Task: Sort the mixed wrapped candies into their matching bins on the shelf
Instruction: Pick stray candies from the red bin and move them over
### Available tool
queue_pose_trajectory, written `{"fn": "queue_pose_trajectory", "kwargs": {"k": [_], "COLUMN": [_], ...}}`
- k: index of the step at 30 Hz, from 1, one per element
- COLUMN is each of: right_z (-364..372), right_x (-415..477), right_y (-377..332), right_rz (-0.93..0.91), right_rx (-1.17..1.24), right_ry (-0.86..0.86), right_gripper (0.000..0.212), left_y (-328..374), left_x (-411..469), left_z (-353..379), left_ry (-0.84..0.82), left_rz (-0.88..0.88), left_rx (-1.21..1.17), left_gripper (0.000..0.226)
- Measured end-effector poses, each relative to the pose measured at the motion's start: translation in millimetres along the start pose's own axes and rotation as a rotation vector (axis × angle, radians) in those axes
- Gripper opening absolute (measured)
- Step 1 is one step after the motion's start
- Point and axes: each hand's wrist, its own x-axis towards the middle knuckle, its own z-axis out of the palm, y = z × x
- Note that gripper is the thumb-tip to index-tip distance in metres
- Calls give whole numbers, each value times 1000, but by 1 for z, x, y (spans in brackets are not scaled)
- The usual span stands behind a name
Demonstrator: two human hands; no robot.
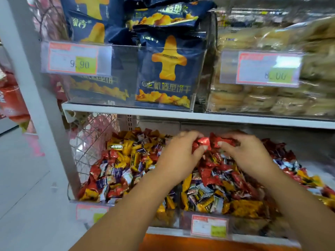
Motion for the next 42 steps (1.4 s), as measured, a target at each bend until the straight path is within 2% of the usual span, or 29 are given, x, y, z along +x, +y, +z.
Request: {"fn": "queue_pose_trajectory", "kwargs": {"k": [2,5,6,8,13,19,22,27,33,37,42], "right_z": [-5,-8,-9,-14,-13,30,58,111,178,214,209], "right_x": [-2,-6,-6,-6,-10,-19,-22,-17,6,15,31], "right_y": [11,25,26,26,-4,-57,-85,-118,-145,-143,-145], "right_rz": [-6,5,14,9,-77,-270,-363,-424,-429,-485,-558], "right_rx": [-59,-205,-236,-211,-92,-93,-114,-118,-54,-179,-381], "right_ry": [-26,-256,-302,-278,-221,-364,-461,-618,-626,-675,-766], "right_gripper": [29,45,47,43,27,22,25,32,45,52,53], "left_y": [7,1,-3,-9,-33,-81,-98,-106,-115,-122,-130], "left_x": [5,7,5,1,-28,-95,-127,-157,-149,-144,-139], "left_z": [17,32,32,23,-38,-108,-126,-132,-131,-132,-131], "left_ry": [-27,-156,-192,-170,-72,-24,-12,-55,-10,23,91], "left_rz": [47,36,27,23,-35,-247,-362,-376,-403,-414,-465], "left_rx": [99,274,268,193,201,329,410,430,407,395,333], "left_gripper": [34,55,63,69,52,39,40,45,44,46,49]}}
